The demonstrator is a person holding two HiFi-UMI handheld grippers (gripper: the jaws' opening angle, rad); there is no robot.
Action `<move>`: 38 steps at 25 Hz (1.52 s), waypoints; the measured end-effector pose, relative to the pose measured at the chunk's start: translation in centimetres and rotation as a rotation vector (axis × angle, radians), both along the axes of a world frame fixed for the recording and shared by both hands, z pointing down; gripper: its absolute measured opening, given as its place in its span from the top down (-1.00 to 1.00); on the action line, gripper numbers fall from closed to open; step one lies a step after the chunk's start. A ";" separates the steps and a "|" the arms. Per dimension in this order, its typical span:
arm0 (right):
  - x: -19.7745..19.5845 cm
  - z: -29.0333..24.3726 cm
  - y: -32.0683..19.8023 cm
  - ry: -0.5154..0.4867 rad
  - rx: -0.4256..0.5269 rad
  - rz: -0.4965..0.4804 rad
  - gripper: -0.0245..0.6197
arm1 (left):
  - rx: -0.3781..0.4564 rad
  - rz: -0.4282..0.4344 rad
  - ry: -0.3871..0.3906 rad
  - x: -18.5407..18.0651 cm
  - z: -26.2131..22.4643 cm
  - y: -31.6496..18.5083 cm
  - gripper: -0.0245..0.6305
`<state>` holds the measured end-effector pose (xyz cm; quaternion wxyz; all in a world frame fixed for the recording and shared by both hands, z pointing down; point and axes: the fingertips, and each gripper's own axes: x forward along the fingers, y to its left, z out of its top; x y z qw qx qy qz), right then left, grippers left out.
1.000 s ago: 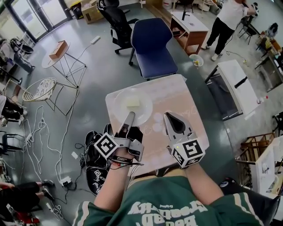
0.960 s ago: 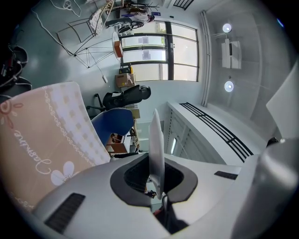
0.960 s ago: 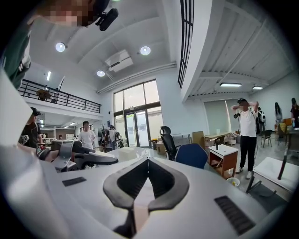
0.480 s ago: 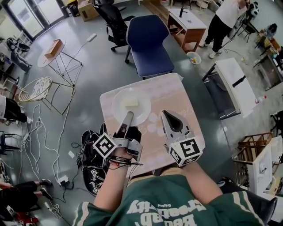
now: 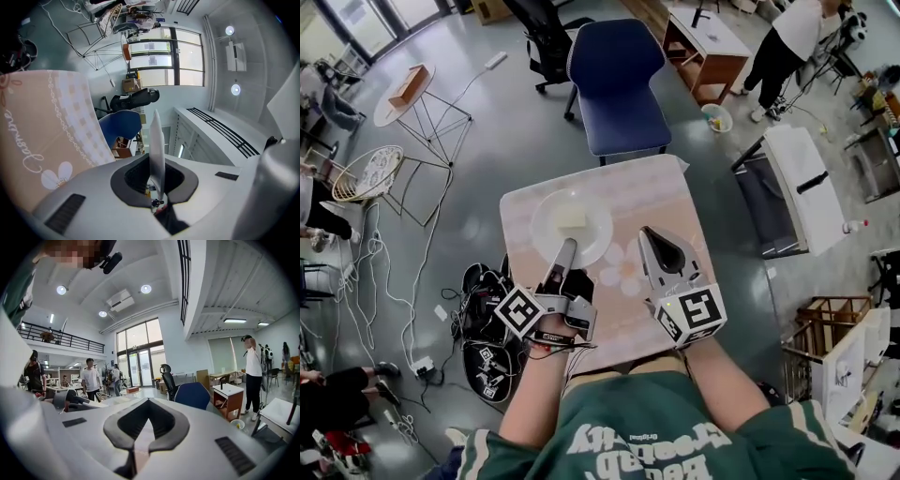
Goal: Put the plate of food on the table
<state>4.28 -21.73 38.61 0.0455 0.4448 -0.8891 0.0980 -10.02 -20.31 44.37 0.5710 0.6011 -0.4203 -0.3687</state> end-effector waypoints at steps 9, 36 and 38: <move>0.4 4.1 -3.1 -0.006 -0.055 -0.048 0.88 | -0.075 -0.038 -0.010 1.0 5.3 -2.4 0.86; -0.6 14.6 -8.4 0.021 -0.216 -0.124 0.88 | -0.303 -0.056 -0.078 1.6 19.5 -6.6 0.86; -0.6 15.1 -8.5 0.029 -0.222 -0.128 0.88 | -0.324 -0.057 -0.067 1.7 20.3 -6.6 0.86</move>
